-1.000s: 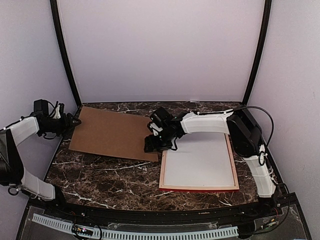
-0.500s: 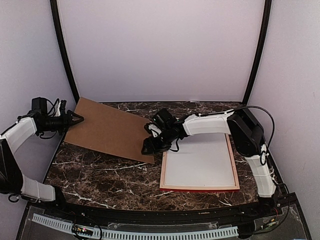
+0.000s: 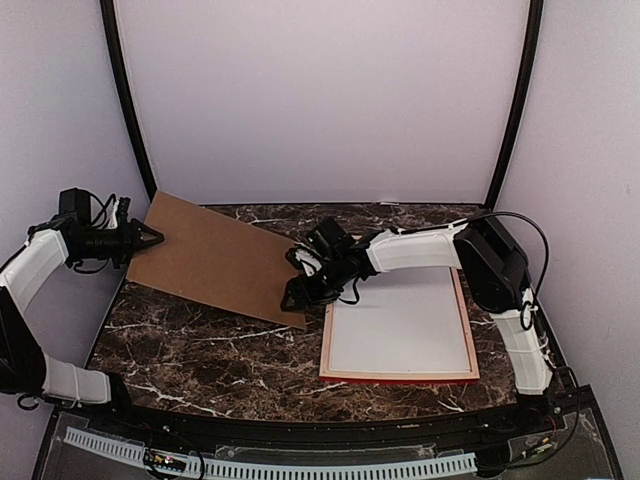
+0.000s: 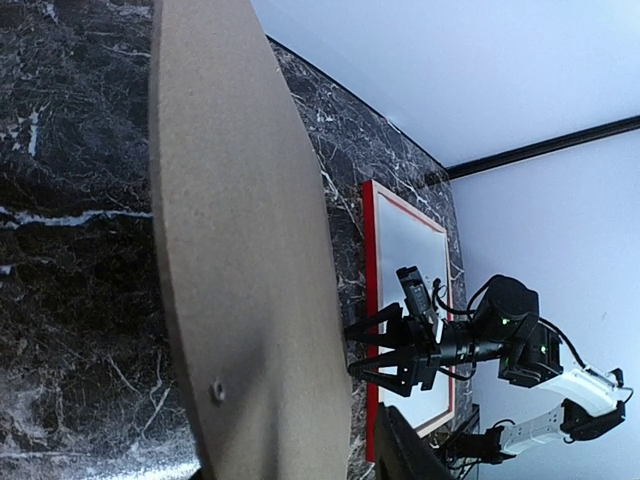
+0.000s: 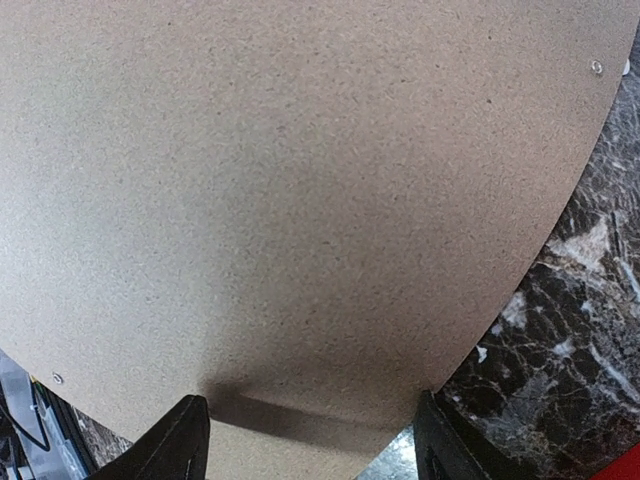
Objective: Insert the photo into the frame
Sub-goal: Pick up the backboard from the center of the board.
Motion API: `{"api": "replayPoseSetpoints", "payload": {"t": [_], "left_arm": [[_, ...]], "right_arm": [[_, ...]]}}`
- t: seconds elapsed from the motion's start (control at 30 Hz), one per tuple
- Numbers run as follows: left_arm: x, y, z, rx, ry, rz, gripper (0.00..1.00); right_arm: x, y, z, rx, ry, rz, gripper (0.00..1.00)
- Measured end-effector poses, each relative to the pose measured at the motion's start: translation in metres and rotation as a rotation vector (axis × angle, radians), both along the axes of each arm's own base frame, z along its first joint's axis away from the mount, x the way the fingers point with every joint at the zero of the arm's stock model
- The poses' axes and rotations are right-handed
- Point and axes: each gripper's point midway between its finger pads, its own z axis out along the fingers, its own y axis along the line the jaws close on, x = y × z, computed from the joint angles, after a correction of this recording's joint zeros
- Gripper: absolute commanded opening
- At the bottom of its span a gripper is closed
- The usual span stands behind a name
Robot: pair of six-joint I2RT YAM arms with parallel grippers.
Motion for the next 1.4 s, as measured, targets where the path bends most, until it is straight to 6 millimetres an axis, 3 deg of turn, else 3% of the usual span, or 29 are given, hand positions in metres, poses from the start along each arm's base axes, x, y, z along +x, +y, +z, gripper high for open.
{"api": "replayPoseSetpoints", "payload": {"t": [0.43,0.6,0.73,0.87,1.2,1.4], "left_arm": [[-0.008,0.005,0.003,0.05,0.056,0.033,0.02],[-0.01,0.004,0.016,0.028,0.076,0.045,0.0],[-0.011,0.004,0.025,0.029,0.08,0.055,0.0],[-0.011,0.005,0.038,0.023,0.076,0.066,0.0],[-0.015,0.0,0.083,-0.03,0.012,0.11,0.0],[-0.022,-0.013,0.099,-0.095,0.001,0.108,0.0]], "right_arm": [[-0.005,-0.002,0.002,-0.02,-0.025,0.032,0.78],[-0.011,-0.009,0.014,-0.062,-0.081,0.046,0.81],[-0.015,-0.011,0.045,-0.066,-0.193,0.057,0.82],[-0.026,-0.001,0.085,-0.042,-0.334,0.088,0.84],[-0.095,0.054,0.154,-0.004,-0.646,0.227,0.84],[-0.114,0.087,0.21,0.017,-0.856,0.211,0.83]]}}
